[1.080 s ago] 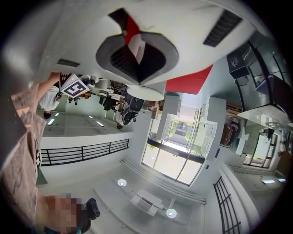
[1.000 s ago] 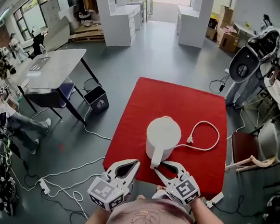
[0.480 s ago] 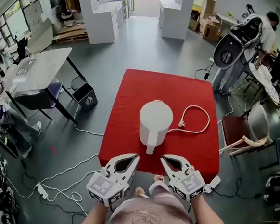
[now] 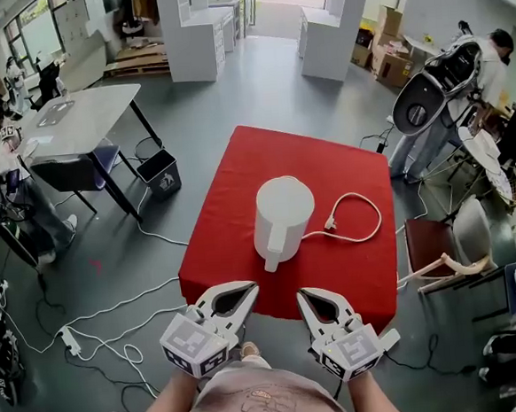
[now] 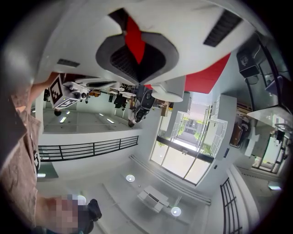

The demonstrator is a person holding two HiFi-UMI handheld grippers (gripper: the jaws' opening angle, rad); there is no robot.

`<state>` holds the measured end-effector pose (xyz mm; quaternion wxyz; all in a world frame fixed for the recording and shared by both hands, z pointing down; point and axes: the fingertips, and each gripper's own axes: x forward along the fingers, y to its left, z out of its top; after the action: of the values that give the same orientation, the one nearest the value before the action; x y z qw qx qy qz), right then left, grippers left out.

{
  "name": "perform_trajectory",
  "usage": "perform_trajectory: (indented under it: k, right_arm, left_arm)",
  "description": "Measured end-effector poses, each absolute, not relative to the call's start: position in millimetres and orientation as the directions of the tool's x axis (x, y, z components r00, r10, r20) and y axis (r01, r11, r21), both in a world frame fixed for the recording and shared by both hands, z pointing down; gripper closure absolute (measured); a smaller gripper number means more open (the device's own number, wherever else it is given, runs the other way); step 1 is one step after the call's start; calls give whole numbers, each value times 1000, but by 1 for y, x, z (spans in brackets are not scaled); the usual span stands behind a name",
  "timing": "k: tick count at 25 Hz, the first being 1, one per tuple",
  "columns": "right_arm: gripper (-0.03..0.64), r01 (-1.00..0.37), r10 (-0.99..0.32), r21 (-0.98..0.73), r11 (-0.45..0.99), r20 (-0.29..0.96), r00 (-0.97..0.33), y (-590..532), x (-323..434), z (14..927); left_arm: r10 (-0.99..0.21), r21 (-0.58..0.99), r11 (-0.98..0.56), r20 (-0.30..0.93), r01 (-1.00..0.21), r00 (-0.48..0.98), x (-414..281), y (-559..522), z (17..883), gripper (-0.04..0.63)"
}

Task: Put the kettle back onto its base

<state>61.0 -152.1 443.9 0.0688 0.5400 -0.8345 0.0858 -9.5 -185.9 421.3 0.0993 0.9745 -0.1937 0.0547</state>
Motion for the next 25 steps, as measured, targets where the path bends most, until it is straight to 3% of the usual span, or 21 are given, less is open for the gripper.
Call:
perform_trajectory:
  k: [11, 25]
  right_arm:
    - [609, -921, -904, -86, 379, 178, -389, -85, 81, 439]
    - [609, -880, -869, -105, 463, 142, -474, 15, 54, 436]
  left_arm:
    - [-404, 175, -889, 138, -424, 904, -5, -128, 425, 598]
    - [-377, 134, -907, 166, -399, 911, -13, -11, 421, 598]
